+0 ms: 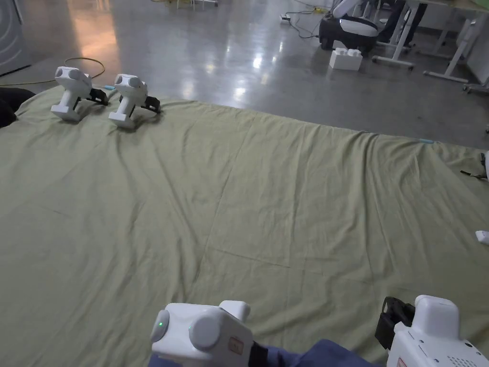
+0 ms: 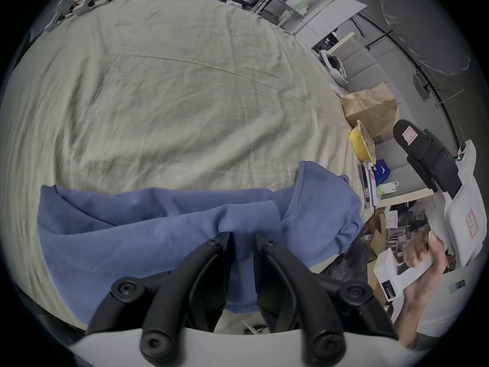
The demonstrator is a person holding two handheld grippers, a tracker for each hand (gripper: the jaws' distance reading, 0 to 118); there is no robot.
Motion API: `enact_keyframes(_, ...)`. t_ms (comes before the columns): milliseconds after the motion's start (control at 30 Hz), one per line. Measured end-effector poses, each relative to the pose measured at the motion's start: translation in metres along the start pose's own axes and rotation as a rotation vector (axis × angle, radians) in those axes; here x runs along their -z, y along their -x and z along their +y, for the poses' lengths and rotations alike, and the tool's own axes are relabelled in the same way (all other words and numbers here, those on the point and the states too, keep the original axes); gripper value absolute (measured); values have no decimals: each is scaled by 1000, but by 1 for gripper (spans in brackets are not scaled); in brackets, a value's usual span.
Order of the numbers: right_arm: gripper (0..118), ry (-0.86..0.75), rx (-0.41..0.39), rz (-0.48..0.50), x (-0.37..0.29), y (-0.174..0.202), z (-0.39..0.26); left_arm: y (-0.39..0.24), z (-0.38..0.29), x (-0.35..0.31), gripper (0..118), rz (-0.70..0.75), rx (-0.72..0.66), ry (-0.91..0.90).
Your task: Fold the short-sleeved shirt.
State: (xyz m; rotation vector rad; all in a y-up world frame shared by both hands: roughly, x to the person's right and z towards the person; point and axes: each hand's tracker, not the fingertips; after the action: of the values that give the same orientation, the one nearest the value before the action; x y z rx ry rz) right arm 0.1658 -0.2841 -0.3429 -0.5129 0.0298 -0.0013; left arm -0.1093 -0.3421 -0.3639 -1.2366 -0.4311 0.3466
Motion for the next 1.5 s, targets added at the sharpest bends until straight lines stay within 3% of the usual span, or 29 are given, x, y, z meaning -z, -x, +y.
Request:
enact_keyframes(100, 7, 3, 3, 1, 1, 0, 1, -8, -1, 6, 23, 37, 56, 10)
enact_keyframes(300, 7, 10, 7, 1, 2, 0, 0, 0, -8, 9, 23, 16, 40, 15)
enact_keyframes(467, 7, 11, 5, 11, 3, 3, -1, 19, -6, -13, 23, -66, 15, 21)
enact_keyframes(533, 7, 7, 2, 14, 3, 4, 1, 31, -5, -35, 35, -86, 8, -32)
enact_keyframes(567, 7, 6, 1, 16, 3, 4, 2, 40, -4, -49, 46, -87, 0, -71)
enact_keyframes(600, 7, 4, 1, 16, 3, 4, 2, 48, -4, -60, 65, -86, -14, -95)
enact_keyframes(633, 7, 2, 2, 17, 3, 4, 3, 61, -1, -73, 73, -82, -33, -119)
enact_keyframes(867, 7, 2, 1, 27, 6, 7, 7, 160, -11, -119, 89, -81, -186, -227)
enact_keyframes(1067, 7, 6, 6, 39, 7, 12, 7, 211, -37, -92, 90, -222, -317, -162)
enact_keyframes(1400, 7, 13, 8, 43, 3, 17, 5, 211, -47, -44, 90, -453, -345, -173)
enact_keyframes(1467, 7, 14, 9, 43, 2, 18, 5, 200, -48, -47, 81, -469, -332, -176)
enact_keyframes(1500, 7, 15, 10, 43, 1, 18, 5, 198, -48, -45, 65, -465, -326, -176)
